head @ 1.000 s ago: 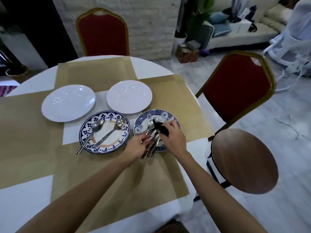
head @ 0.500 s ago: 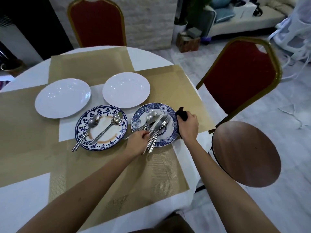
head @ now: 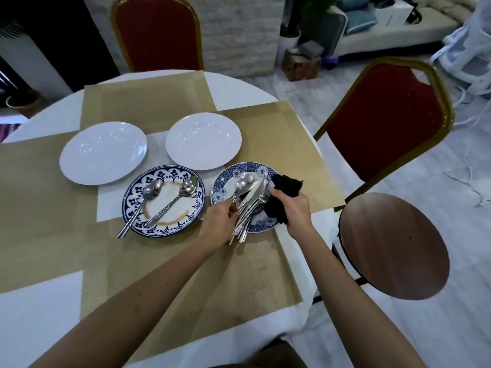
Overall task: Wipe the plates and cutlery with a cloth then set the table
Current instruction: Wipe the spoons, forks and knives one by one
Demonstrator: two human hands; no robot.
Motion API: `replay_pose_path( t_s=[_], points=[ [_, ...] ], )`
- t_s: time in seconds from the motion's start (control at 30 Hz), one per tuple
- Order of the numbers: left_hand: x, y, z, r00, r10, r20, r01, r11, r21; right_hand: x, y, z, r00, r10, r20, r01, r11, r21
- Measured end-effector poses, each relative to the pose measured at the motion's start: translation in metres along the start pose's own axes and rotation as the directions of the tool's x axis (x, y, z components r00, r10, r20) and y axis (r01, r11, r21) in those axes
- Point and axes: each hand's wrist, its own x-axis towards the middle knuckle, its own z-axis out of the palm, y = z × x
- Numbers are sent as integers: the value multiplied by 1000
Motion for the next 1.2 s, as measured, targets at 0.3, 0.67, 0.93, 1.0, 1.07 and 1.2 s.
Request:
replay_pose_path(
  t_s=[0.3, 0.67, 0.93, 1.0, 1.07, 1.2],
  points=[
    [4, -83, -51, 939, -133, -316, 190, 970, 154, -21, -13, 53, 980, 32, 196, -20, 998, -63],
    [13, -120, -67, 975, -96, -201, 194, 808, 556, -44, -20, 113, 947, 4, 322, 72, 972, -224],
    [26, -122, -66, 965, -161, -208, 249, 811, 530, -38, -9, 122, 938, 28, 346, 90, 943, -321],
    [30, -120, -67, 962, -202, -182, 269, 808, 524, -38, -7, 122, 933, 25, 359, 105, 936, -337],
    [33, -120, -69, 956, -250, -152, 293, 815, 500, -37, -6, 122, 923, 33, 382, 113, 928, -354],
    [35, -119, -69, 949, -281, -144, 315, 825, 469, -37, -4, 124, 923, 130, 362, 10, 932, -361]
  ],
)
